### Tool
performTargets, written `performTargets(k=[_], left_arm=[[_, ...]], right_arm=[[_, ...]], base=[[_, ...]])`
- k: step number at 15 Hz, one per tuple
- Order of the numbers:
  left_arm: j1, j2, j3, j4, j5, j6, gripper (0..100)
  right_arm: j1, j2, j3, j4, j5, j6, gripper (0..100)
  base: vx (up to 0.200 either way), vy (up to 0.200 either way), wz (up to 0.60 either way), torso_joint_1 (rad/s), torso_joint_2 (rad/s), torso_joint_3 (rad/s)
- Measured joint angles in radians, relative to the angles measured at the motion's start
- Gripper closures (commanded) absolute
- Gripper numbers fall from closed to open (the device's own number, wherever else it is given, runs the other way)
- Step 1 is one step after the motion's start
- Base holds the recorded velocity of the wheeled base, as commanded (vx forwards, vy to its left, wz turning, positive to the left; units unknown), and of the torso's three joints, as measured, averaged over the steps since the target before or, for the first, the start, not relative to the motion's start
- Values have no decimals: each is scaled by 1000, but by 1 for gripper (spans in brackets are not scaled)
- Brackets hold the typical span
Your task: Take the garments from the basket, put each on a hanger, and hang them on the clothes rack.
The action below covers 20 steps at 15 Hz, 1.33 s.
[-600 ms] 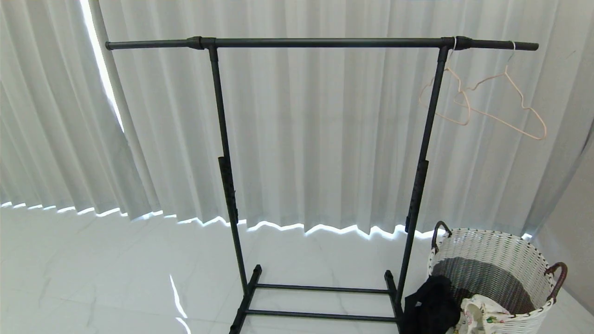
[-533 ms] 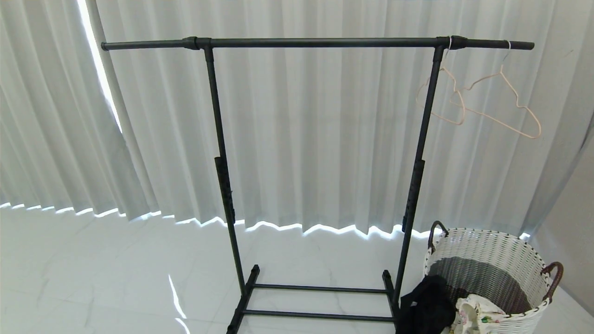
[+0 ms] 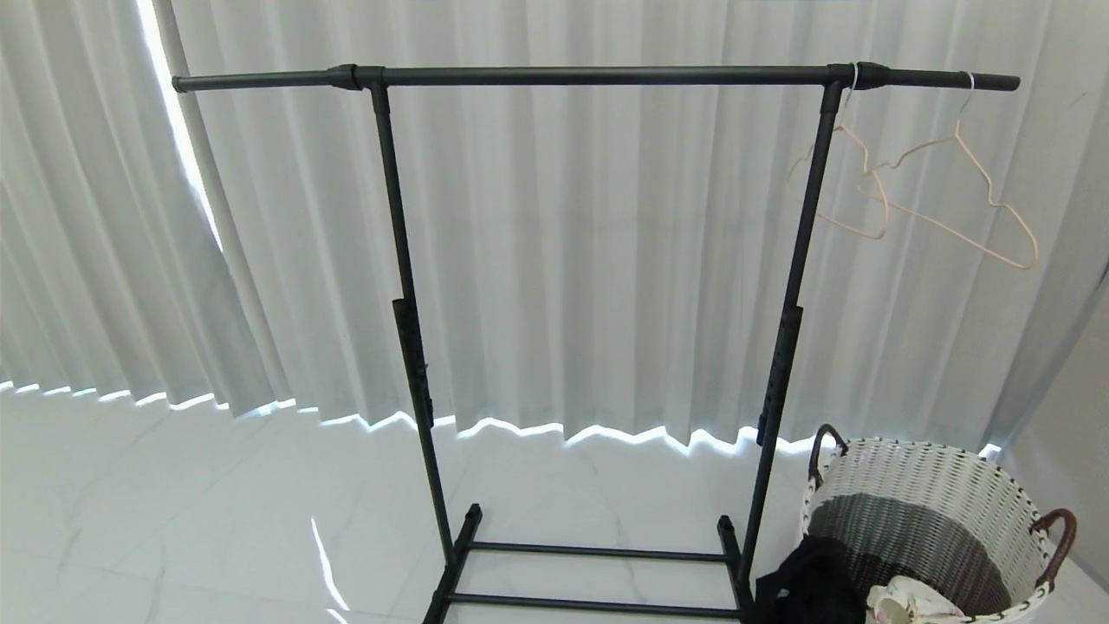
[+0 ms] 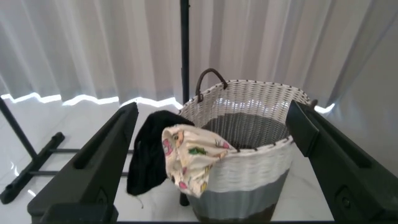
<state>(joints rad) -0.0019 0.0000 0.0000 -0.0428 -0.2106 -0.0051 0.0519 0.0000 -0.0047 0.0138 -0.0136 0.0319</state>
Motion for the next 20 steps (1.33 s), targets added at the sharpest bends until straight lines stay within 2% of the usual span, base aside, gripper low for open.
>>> performTargets(k=[1, 8, 11, 14, 17, 20], left_arm=[[0, 0, 0, 0, 0, -3, 0], [0, 0, 0, -3, 5, -29, 0], [0, 0, 0, -3, 6, -27, 0], [0, 0, 0, -3, 5, -23, 0], [1, 0, 0, -3, 2, -21, 0], [1, 0, 0, -3, 3, -22, 0]], right_arm=[[0, 0, 0, 0, 0, 0, 0], [0, 0, 0, 0, 0, -7, 0], [0, 0, -5, -50, 16, 44, 0], [7, 13, -111, 10, 74, 30, 0], [24, 146, -183, 59, 94, -99, 0], [41, 474, -221, 74, 42, -307, 0]], base=[[200, 0, 0, 2, 12, 2], [0, 0, 0, 0, 0, 0], [0, 0, 0, 0, 0, 0], [0, 0, 0, 0, 0, 0], [0, 0, 0, 0, 0, 0], [0, 0, 0, 0, 0, 0]])
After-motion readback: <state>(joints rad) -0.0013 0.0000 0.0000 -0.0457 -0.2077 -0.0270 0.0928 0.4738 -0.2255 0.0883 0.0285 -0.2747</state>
